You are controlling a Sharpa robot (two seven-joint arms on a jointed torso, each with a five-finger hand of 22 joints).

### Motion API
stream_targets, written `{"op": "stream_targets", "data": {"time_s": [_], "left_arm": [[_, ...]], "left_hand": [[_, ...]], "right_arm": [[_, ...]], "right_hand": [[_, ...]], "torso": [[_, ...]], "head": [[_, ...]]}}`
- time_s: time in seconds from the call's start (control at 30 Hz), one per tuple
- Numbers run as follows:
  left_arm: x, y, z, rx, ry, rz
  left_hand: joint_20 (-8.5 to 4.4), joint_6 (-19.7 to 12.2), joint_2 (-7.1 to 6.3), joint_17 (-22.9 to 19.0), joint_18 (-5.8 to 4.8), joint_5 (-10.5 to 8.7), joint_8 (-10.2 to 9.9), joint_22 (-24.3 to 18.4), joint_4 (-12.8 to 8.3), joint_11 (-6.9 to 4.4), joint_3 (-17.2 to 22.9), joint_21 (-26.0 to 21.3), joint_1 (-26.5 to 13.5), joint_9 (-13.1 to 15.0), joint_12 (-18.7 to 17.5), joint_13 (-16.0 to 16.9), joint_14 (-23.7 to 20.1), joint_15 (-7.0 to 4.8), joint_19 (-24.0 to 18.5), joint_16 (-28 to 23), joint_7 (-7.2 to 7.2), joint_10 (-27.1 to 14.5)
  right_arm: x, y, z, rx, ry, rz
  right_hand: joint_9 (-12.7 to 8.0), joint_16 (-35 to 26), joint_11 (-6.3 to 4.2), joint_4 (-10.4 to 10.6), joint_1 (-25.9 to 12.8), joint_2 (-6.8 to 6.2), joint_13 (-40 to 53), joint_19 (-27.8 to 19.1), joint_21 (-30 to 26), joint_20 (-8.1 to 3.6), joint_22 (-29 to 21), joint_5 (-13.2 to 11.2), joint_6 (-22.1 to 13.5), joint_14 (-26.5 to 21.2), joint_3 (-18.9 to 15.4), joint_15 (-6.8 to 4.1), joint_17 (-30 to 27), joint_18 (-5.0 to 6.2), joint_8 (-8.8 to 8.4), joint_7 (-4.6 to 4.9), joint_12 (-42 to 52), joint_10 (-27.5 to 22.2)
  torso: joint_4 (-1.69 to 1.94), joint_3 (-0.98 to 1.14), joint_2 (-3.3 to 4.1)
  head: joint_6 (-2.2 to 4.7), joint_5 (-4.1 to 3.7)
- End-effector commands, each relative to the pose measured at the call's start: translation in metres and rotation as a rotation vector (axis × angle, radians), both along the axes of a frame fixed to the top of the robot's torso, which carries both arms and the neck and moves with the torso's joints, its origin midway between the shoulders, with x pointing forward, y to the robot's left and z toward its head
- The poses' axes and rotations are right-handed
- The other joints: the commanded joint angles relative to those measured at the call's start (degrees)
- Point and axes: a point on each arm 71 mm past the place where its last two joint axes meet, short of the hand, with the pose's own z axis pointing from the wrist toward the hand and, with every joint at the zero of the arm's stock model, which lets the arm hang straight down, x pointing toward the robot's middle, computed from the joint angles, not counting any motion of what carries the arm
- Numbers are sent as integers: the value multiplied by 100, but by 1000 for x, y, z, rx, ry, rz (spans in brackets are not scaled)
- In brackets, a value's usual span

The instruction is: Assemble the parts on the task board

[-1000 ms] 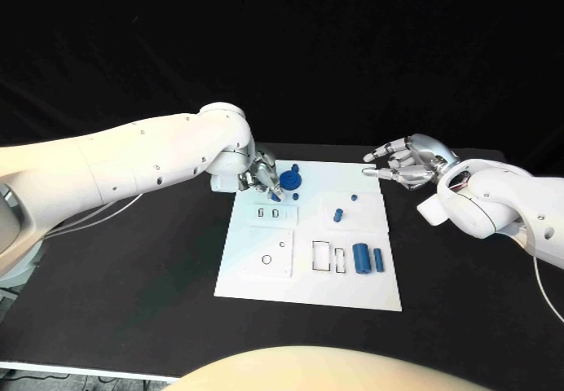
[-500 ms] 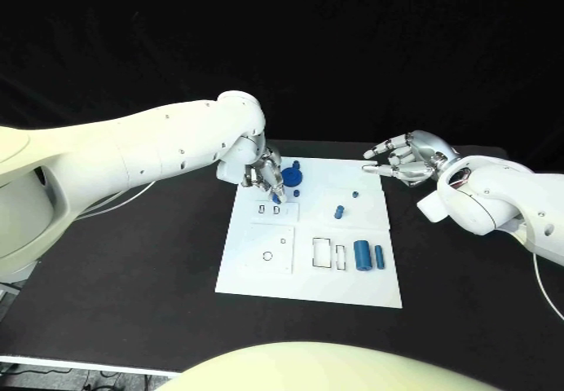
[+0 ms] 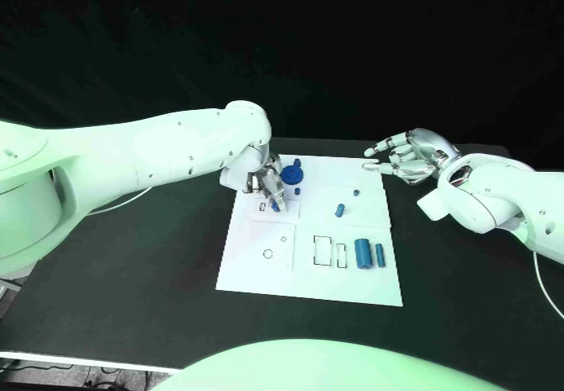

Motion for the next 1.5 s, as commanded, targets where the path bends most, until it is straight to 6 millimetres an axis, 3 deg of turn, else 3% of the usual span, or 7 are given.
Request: {"op": "stream_targets", "data": {"time_s": [0.03,1.5], "left_arm": [[1,-2,0,-21,-41,37],[-3,9,-8,-30,-32,65]], "left_hand": [[-12,52,308,1168,-48,13,-17,23,2,7,-35,32,258,10,34,20,498,46,50,3,-8,52],[-17,76,355,1156,-49,13,-11,32,8,-2,-86,38,277,19,31,-9,495,38,60,-4,-19,47]], "right_arm": [[-1,2,0,0,-2,15],[-1,0,0,-3,1,15]], "right_hand": [[5,-14,-9,14,-1,25,247,589,25,37,1505,-4,-37,18,-31,45,-5,-39,37,14,-38,-40],[6,-13,-10,7,15,29,242,589,25,36,1505,-3,-42,17,-42,44,-5,-39,48,13,-39,-41]], "torso": [[4,-2,5],[2,1,3]], "head": [[-13,-2],[-28,30]]}}
